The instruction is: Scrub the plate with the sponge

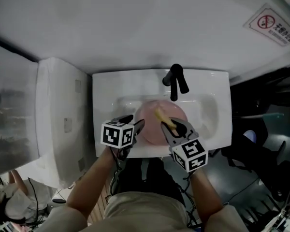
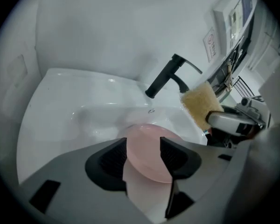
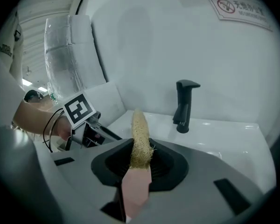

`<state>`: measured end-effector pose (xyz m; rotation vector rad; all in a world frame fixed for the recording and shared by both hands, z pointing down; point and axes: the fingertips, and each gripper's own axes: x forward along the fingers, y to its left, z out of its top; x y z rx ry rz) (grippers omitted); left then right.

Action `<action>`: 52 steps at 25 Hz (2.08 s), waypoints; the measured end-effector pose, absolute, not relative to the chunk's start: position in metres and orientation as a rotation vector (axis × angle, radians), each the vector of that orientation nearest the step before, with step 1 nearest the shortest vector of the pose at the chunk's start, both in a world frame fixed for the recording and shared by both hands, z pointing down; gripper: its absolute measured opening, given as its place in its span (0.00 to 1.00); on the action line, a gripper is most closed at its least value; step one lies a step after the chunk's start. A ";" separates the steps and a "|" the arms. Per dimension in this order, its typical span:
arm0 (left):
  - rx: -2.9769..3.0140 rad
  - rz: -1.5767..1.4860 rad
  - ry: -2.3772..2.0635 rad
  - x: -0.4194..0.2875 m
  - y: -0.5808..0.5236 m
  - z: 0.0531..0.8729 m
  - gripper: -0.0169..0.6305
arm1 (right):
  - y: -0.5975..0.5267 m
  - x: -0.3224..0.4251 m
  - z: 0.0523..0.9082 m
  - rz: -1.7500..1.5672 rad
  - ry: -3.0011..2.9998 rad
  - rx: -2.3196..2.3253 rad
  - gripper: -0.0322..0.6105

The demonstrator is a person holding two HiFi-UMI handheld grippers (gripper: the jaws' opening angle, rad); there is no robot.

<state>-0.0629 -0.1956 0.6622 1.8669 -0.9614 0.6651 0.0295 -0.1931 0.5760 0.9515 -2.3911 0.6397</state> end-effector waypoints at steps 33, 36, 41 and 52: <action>1.405 0.432 -0.880 -0.054 -0.189 0.767 0.06 | -0.204 0.008 0.694 0.739 -2.250 0.679 0.19; 1.461 0.422 -0.892 -0.055 -0.193 0.749 0.06 | -0.203 0.003 0.689 0.712 -2.259 0.661 0.19; 1.535 0.415 -0.877 -0.052 -0.190 0.717 0.06 | -0.199 -0.004 0.677 0.642 -2.259 0.633 0.19; 1.685 0.496 -0.898 -0.060 -0.179 0.667 0.06 | -0.209 0.008 0.658 0.489 -2.163 0.737 0.17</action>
